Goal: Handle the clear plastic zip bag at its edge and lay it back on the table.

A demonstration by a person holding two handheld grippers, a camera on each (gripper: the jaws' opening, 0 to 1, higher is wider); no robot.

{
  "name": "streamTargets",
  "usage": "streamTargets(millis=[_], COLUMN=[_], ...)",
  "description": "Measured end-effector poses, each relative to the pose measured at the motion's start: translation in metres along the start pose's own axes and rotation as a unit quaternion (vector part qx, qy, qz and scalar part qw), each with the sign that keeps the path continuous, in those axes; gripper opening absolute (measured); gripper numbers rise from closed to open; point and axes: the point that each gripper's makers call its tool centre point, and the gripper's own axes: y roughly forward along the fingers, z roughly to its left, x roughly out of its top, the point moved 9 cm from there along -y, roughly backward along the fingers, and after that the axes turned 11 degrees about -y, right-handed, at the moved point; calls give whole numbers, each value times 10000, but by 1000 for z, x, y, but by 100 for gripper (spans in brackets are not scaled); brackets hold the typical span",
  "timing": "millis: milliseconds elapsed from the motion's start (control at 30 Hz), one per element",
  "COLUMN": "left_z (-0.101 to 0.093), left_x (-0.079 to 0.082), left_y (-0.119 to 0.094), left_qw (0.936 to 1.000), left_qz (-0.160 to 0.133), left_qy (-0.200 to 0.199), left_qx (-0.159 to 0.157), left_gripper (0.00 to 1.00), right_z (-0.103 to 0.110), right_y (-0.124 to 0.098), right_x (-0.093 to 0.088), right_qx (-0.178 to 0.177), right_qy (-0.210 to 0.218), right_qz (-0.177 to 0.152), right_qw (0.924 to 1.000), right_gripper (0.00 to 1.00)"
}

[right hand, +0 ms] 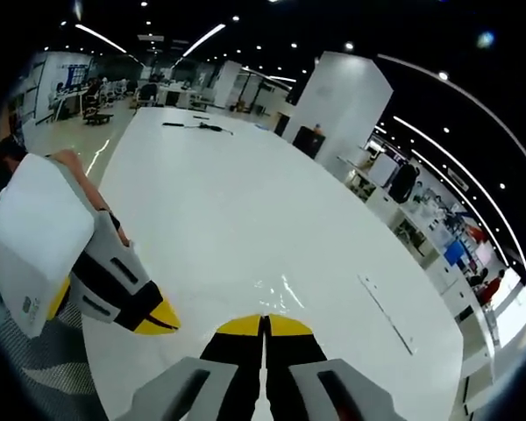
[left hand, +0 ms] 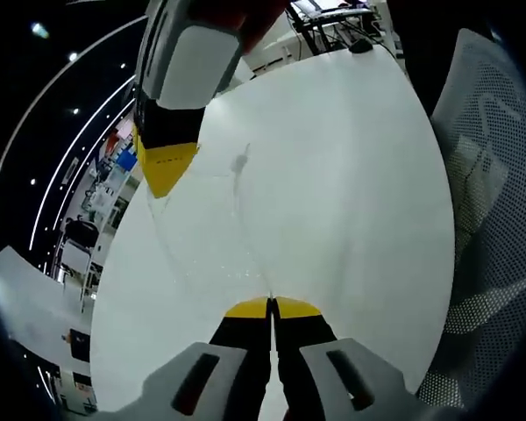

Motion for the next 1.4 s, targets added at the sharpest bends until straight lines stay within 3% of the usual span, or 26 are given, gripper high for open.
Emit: streamTargets(millis=[233,467,800,1100,1400], left_z=[1,-9,-10,-12,-10], left_x=[2,-8,-8,-11,-14], left_y=[5,13,15,18,21], left_qw=[9998,9994,9991,9989,9986], left_qz=[57,275,307,350,362], left_qy=[-174,-220,-308,-317,-381], left_qx=[97,16,4,-1,8], left_gripper=[0,0,0,0,0], right_z=[17,37,42,51,57], right_y=[8,8,6,0,-12], right_x=[-6,-19,-28,-33,-47], right_qx=[305,656,722,824,681], right_qy=[-132,-84,105,178,247], right_qz=[84,343,357,331,407], right_qw=[9994,9972,9967,9959,9965], right_gripper=[0,0,2,11,20])
